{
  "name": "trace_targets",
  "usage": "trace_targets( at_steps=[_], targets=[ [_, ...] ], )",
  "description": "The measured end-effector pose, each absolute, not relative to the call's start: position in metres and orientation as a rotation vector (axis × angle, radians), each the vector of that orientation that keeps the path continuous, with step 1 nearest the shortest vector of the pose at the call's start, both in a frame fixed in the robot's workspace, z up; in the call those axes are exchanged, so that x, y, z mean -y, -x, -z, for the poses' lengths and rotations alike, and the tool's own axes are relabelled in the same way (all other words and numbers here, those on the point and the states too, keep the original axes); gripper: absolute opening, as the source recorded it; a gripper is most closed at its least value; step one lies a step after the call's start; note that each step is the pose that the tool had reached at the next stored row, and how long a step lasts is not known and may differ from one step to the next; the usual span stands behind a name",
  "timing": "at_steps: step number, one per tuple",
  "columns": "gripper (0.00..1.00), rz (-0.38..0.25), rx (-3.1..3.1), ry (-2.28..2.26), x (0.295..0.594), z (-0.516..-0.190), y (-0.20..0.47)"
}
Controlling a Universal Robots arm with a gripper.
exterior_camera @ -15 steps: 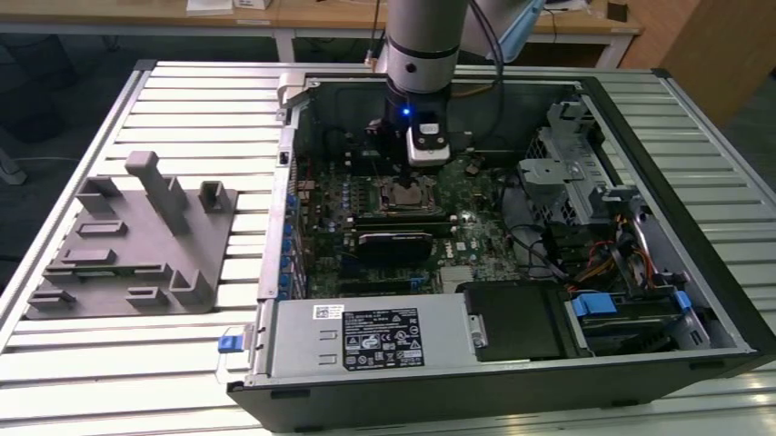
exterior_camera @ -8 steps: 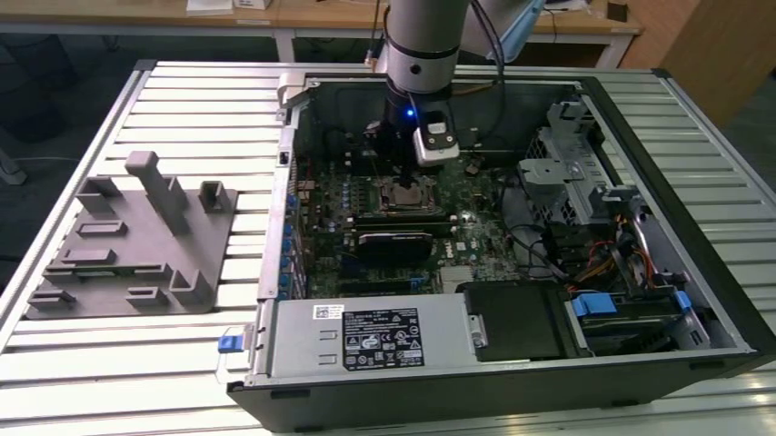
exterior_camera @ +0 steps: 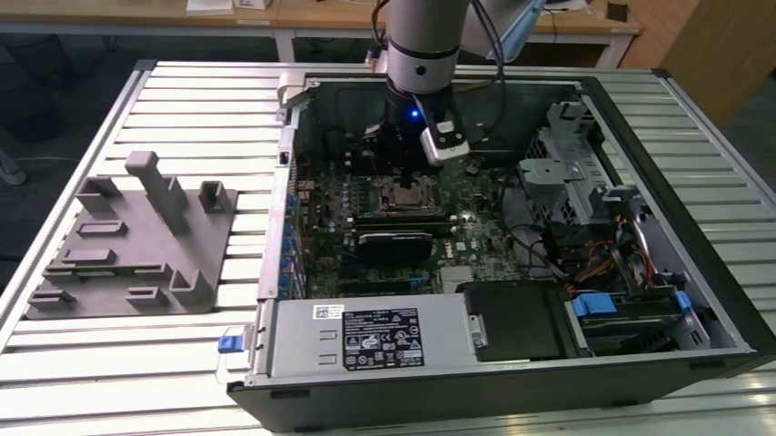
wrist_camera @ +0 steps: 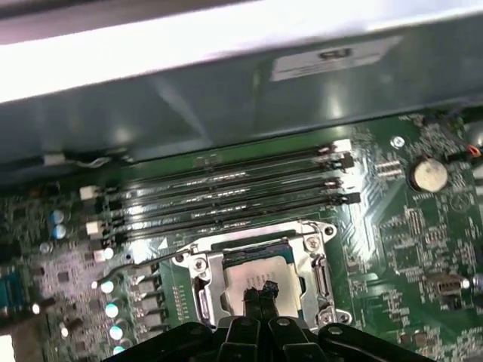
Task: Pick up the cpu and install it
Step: 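Close the cpu cover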
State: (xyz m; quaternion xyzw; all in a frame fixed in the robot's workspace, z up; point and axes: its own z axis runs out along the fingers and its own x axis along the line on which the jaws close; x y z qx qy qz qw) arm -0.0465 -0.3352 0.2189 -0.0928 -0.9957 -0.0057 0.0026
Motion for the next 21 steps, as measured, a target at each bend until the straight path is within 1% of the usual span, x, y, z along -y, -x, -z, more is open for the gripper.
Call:
trace_targets(
  at_steps=[7, 21],
  targets=[
    [0.11, 0.008, 3.135, 0.079, 0.335, -0.218, 0.046],
    [0.11, 0.008, 3.135, 0.074, 0.335, -0.214, 0.057]
  ],
)
